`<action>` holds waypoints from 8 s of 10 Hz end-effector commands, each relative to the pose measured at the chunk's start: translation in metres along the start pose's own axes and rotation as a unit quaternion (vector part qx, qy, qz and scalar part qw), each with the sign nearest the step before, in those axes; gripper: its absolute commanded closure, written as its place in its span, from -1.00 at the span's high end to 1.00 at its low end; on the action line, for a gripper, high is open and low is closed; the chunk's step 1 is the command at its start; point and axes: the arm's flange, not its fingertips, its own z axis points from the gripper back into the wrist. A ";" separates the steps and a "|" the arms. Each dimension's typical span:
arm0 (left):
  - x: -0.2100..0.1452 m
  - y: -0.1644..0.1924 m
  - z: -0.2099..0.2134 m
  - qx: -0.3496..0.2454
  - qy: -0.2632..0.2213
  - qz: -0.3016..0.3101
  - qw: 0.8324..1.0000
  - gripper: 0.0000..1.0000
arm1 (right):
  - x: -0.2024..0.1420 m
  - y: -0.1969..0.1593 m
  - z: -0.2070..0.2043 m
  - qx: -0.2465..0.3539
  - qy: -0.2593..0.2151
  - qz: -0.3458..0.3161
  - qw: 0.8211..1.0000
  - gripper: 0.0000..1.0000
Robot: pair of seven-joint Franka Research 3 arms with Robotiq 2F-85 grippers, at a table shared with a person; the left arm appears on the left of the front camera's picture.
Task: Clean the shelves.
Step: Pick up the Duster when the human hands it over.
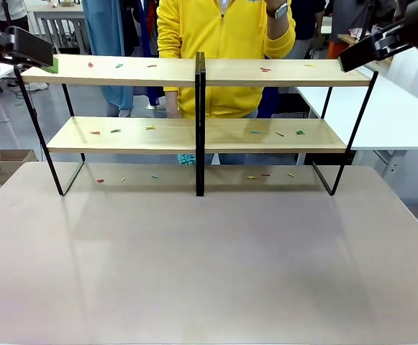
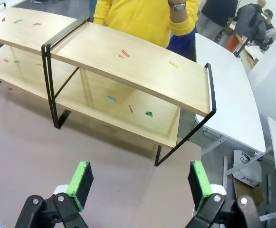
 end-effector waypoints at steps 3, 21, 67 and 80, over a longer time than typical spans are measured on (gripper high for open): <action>0.002 -0.036 -0.008 -0.014 -0.008 -0.028 0.999 1.00 | 0.001 -0.003 -0.004 -0.002 0.003 -0.015 1.000 1.00; 0.001 -0.053 -0.003 -0.071 0.001 -0.063 0.995 1.00 | 0.035 0.039 0.009 0.035 -0.028 -0.006 0.999 1.00; 0.001 -0.053 -0.003 -0.071 0.001 -0.063 0.995 1.00 | 0.076 -0.100 -0.257 0.355 0.116 -0.511 0.774 -0.16; 0.001 -0.053 -0.003 -0.071 0.001 -0.063 0.995 1.00 | 0.067 -0.102 -0.187 0.382 0.096 -0.463 0.794 -1.00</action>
